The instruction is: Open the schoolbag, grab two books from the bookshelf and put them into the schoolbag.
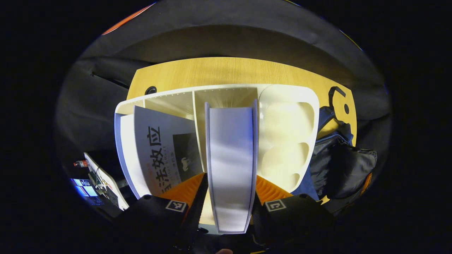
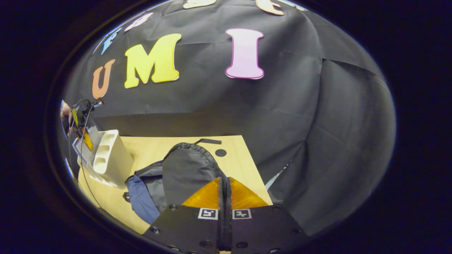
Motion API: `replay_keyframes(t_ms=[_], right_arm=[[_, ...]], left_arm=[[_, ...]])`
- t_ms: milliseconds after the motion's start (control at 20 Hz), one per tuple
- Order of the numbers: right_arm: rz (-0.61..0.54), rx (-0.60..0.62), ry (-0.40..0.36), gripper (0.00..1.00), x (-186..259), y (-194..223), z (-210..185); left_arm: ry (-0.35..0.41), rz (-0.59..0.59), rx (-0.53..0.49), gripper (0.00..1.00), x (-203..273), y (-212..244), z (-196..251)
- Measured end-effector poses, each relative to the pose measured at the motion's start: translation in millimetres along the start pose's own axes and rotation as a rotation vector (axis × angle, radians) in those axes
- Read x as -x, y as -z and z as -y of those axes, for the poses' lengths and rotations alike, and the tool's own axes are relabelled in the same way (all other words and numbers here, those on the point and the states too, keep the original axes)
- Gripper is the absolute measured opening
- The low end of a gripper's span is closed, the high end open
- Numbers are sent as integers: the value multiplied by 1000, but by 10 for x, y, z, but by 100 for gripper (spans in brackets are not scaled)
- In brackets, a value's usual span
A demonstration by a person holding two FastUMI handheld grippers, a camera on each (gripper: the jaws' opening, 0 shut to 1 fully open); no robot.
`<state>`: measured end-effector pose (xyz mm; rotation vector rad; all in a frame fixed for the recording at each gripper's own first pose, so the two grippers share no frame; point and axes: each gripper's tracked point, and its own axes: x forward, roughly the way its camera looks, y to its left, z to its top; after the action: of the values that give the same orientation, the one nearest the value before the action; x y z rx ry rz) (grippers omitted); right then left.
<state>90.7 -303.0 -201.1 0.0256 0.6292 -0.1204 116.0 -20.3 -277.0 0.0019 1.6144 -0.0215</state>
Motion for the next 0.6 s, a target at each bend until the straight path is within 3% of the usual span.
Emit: replay_keyframes(t_ms=[200,600], right_arm=[[6,4,-3,0,12,-20,-10],[-4,1,1,0,-5,-13,-71]], left_arm=[[-8,-4,8,48,17,6,8],[13,99,-71,46,938,401,-124]])
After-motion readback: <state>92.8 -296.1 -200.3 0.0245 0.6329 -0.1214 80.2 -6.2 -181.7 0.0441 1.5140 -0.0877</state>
